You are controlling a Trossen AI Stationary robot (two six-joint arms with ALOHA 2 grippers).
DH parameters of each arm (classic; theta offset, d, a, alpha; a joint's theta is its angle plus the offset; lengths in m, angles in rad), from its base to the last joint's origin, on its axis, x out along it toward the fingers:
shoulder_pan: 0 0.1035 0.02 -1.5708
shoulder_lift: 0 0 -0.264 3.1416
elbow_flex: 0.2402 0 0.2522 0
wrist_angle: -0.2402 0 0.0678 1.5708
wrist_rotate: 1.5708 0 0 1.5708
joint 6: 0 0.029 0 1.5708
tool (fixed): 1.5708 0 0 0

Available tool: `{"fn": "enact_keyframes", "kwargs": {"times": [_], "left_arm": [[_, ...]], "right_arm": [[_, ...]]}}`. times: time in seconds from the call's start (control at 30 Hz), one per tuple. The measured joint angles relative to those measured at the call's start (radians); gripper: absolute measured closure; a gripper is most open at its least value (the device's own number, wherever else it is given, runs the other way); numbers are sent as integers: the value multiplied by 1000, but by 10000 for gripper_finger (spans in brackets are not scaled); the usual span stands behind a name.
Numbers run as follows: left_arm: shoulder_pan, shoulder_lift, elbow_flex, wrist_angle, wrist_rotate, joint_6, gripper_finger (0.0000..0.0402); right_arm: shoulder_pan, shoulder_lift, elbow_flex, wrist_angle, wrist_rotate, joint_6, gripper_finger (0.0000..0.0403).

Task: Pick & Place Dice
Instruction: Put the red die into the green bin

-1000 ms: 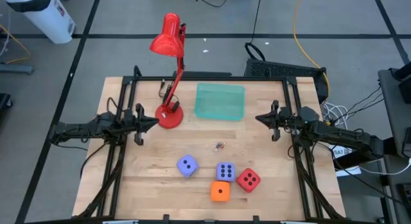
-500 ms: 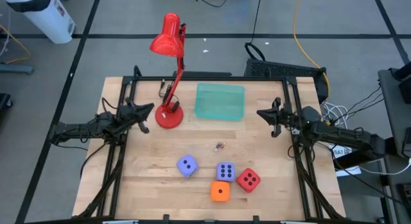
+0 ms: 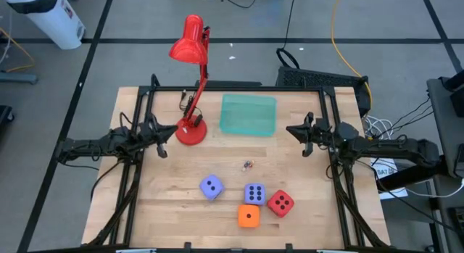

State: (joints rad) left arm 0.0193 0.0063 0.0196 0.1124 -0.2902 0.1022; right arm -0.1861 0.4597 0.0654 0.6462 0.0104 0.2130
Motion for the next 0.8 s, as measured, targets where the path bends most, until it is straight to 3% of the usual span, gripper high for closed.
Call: {"fn": "enact_keyframes", "kwargs": {"times": [0.23,0.43,0.63,0.8], "left_arm": [[3,5,0,16,81,-2,371],[69,92,0,24,-2,-80,380],[110,243,1,96,256,-131,392],[110,323,1,165,263,-130,398]], "right_arm": [[119,82,0,178,45,-141,399],[154,128,0,243,42,-172,399],[185,163,6,263,41,-216,399],[214,197,13,260,39,-288,399]]}}
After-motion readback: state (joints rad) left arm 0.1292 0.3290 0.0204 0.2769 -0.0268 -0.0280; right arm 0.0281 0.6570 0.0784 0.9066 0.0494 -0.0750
